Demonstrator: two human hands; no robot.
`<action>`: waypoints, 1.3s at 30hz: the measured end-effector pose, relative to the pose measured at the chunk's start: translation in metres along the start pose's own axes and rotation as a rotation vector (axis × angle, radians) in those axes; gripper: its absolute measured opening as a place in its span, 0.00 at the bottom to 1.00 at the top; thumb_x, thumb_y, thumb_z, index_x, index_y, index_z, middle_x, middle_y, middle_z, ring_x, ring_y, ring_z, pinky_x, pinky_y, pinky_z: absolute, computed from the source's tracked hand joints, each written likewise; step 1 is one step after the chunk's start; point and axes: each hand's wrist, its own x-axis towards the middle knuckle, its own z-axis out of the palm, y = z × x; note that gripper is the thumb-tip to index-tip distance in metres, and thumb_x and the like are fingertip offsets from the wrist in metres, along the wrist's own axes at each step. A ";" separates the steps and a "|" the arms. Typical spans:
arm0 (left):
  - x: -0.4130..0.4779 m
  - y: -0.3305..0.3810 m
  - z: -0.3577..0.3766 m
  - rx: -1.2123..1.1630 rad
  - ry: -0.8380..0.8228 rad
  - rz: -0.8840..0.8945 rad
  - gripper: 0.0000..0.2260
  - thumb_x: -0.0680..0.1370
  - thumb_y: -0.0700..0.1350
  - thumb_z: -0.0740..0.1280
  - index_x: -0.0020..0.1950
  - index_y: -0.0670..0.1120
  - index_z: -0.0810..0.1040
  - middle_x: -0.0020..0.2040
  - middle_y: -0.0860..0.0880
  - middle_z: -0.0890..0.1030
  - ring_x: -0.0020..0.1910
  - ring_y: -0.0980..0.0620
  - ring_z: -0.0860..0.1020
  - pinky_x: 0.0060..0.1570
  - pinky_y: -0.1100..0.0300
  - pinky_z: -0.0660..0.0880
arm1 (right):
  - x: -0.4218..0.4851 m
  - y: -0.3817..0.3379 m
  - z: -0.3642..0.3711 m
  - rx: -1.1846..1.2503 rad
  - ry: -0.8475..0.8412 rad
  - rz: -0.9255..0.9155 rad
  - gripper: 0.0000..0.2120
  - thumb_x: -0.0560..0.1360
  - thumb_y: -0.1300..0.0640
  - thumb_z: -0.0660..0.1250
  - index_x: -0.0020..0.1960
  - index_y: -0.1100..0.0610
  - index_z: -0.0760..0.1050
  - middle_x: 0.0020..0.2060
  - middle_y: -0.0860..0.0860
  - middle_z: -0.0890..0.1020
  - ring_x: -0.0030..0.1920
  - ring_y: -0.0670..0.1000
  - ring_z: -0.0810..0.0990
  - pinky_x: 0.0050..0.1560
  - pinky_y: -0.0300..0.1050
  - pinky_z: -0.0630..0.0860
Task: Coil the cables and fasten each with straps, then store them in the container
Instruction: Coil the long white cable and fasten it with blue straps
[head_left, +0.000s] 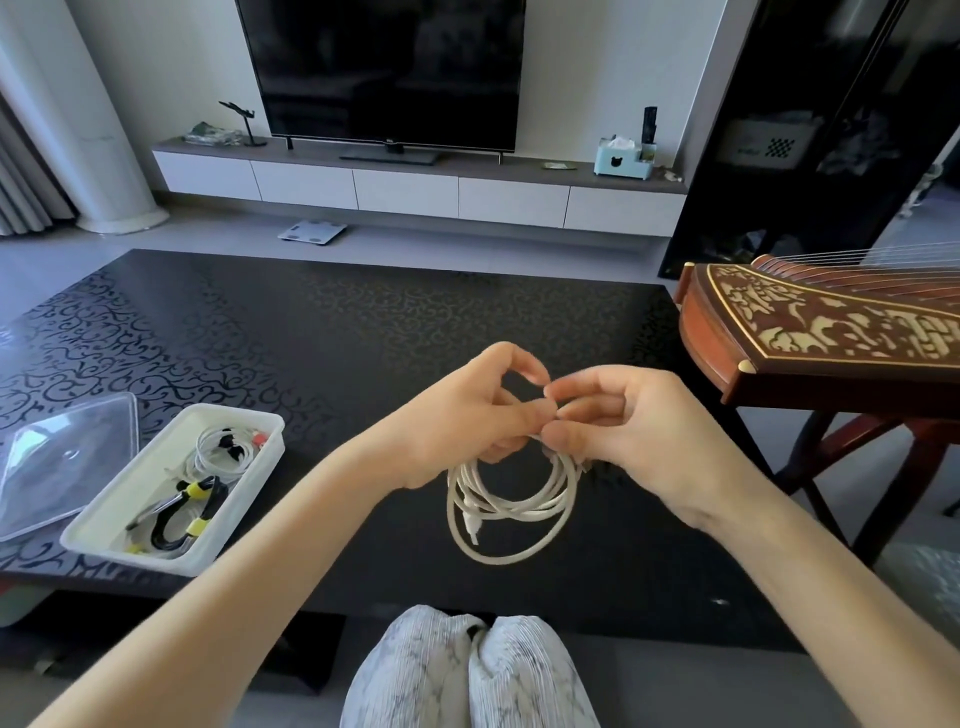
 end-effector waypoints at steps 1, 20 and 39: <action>-0.001 0.001 -0.002 0.006 -0.009 0.004 0.15 0.77 0.44 0.68 0.61 0.48 0.69 0.27 0.51 0.73 0.27 0.55 0.68 0.31 0.63 0.67 | 0.002 -0.001 -0.001 -0.008 -0.020 0.013 0.18 0.65 0.58 0.75 0.55 0.53 0.78 0.39 0.49 0.85 0.41 0.47 0.85 0.41 0.36 0.79; -0.003 -0.046 0.017 -0.222 0.246 -0.081 0.09 0.80 0.43 0.63 0.59 0.49 0.69 0.28 0.51 0.74 0.28 0.52 0.74 0.32 0.51 0.65 | 0.010 0.024 0.028 0.503 0.052 0.354 0.11 0.78 0.57 0.59 0.44 0.61 0.78 0.27 0.50 0.70 0.27 0.46 0.69 0.33 0.42 0.70; 0.016 -0.052 0.029 -0.659 0.130 -0.151 0.18 0.82 0.50 0.54 0.45 0.39 0.77 0.34 0.44 0.76 0.39 0.45 0.76 0.57 0.44 0.74 | 0.028 0.055 0.058 0.493 0.768 0.089 0.12 0.75 0.54 0.69 0.36 0.59 0.76 0.25 0.46 0.74 0.27 0.45 0.73 0.28 0.41 0.74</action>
